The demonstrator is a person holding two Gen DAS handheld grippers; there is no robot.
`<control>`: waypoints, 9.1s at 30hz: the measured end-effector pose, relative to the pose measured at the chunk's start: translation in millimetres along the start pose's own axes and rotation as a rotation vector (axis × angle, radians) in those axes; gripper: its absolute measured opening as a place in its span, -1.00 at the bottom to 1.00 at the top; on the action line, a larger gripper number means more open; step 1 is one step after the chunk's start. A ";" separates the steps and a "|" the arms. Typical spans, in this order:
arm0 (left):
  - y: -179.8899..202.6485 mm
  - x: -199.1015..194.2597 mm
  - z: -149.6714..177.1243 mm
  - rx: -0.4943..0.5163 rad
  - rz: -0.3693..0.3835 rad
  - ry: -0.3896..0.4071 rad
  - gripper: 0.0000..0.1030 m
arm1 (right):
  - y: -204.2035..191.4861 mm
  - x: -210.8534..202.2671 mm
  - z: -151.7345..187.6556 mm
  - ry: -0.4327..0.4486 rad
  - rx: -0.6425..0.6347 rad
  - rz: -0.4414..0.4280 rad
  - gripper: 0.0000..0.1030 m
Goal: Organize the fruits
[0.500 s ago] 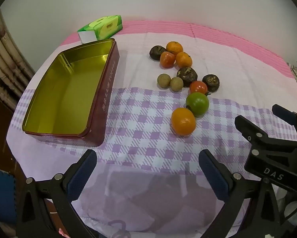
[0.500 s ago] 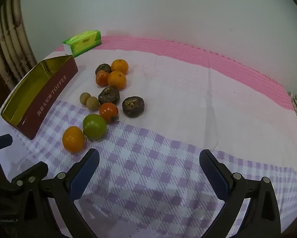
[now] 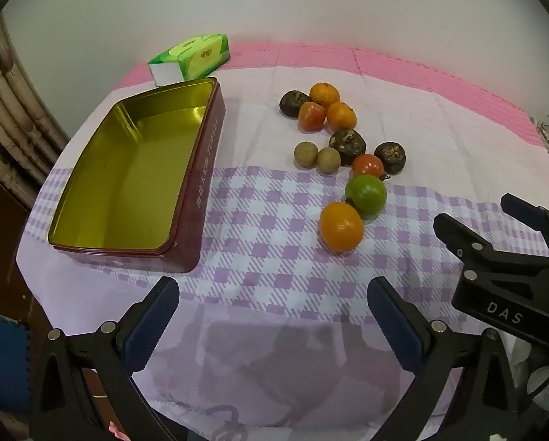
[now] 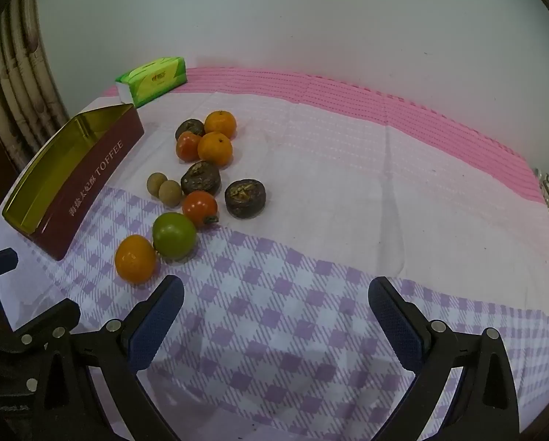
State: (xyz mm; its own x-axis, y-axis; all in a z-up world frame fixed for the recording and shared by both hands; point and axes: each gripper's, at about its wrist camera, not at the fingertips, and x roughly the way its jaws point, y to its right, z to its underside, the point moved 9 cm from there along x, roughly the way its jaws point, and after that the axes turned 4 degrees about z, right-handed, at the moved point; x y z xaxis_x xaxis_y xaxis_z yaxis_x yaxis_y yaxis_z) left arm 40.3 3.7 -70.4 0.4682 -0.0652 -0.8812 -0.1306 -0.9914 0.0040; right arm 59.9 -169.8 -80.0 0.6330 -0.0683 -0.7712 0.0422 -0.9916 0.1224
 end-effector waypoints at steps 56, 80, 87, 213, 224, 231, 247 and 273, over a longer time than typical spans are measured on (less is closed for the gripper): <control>2.8 -1.3 5.2 0.032 0.007 0.015 0.88 | 3.3 -7.7 -8.7 0.023 0.008 -0.009 0.94; 1.2 5.8 5.6 0.019 0.004 0.001 0.88 | 4.8 -8.2 -10.0 0.030 0.004 -0.006 0.95; 1.1 8.4 4.4 0.023 0.006 -0.001 0.88 | 8.9 -6.2 -10.4 0.026 0.016 -0.008 0.94; -180.6 55.8 -22.9 -0.177 -0.108 -0.092 -0.39 | -48.6 26.7 -9.3 -0.060 -0.082 -0.094 0.95; -182.5 47.1 -28.7 -0.194 -0.098 -0.069 -0.38 | -71.2 39.0 -20.4 -0.074 -0.089 -0.133 0.71; -185.5 32.4 -37.9 -0.218 -0.084 -0.020 -0.22 | -81.1 46.6 -22.1 -0.094 -0.095 -0.132 0.47; -207.2 8.0 -47.0 -0.303 -0.112 0.056 0.30 | -88.2 59.4 -20.3 -0.141 -0.096 -0.131 -0.23; -228.7 2.7 -46.3 -0.405 -0.112 0.065 0.58 | -110.4 20.9 -35.8 -0.088 -0.130 -0.197 -0.30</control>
State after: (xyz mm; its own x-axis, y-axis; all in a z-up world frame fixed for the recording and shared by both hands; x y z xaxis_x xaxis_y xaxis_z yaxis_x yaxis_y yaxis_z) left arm 111.9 225.0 -51.8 0.5163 0.0510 -0.8549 0.2723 -0.9562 0.1073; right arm 96.2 -57.8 -87.4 0.5335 0.1097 -0.8387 0.2609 -0.9646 0.0398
